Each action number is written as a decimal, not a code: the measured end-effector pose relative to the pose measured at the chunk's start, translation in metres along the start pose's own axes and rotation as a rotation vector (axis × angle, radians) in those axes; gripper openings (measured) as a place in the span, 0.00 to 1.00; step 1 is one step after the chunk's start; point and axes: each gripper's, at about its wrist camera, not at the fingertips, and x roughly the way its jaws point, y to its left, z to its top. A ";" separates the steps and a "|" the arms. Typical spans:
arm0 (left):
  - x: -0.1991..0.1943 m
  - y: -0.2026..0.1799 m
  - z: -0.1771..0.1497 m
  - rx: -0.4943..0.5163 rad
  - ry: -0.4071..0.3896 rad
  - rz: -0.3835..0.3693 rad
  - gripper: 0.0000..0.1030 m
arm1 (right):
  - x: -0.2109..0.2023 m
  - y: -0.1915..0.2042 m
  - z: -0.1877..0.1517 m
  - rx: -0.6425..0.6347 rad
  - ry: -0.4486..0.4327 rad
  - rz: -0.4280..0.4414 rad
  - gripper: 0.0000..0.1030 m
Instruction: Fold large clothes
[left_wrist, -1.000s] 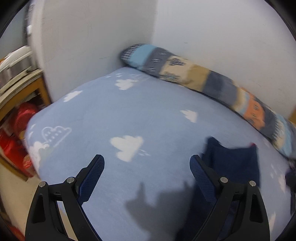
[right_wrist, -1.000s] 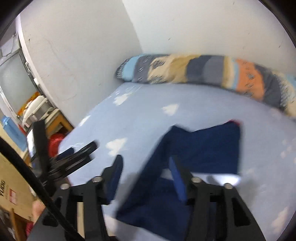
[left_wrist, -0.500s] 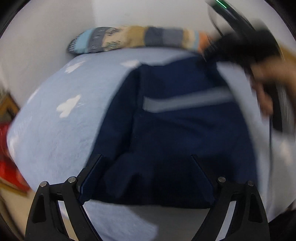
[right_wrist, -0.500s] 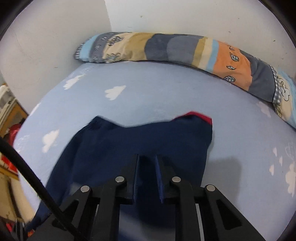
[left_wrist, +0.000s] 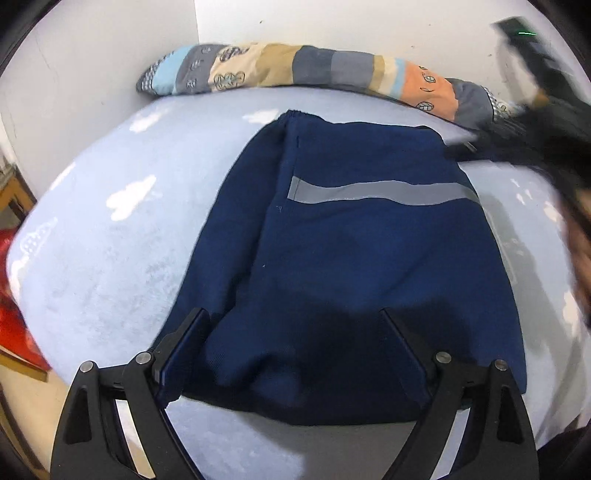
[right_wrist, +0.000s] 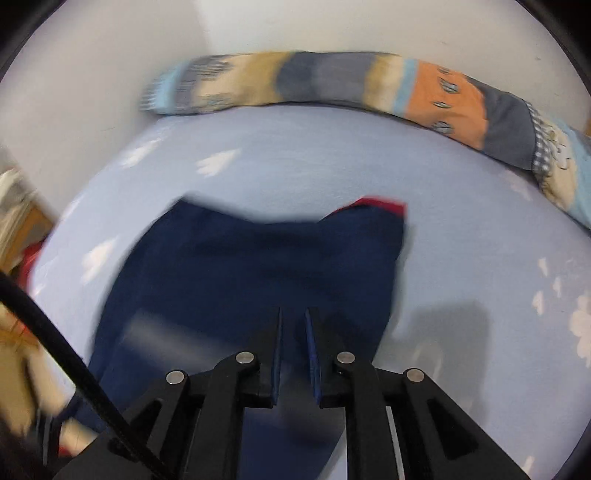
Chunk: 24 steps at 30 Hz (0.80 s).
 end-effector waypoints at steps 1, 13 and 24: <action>0.001 -0.002 -0.002 0.009 0.004 0.013 0.88 | -0.013 0.009 -0.022 -0.035 0.008 -0.011 0.13; 0.021 0.003 -0.022 0.021 0.011 0.049 0.89 | 0.014 0.015 -0.115 -0.034 0.128 -0.008 0.13; 0.023 0.013 -0.023 0.005 0.054 0.099 0.89 | -0.026 0.041 -0.145 -0.083 0.068 0.020 0.14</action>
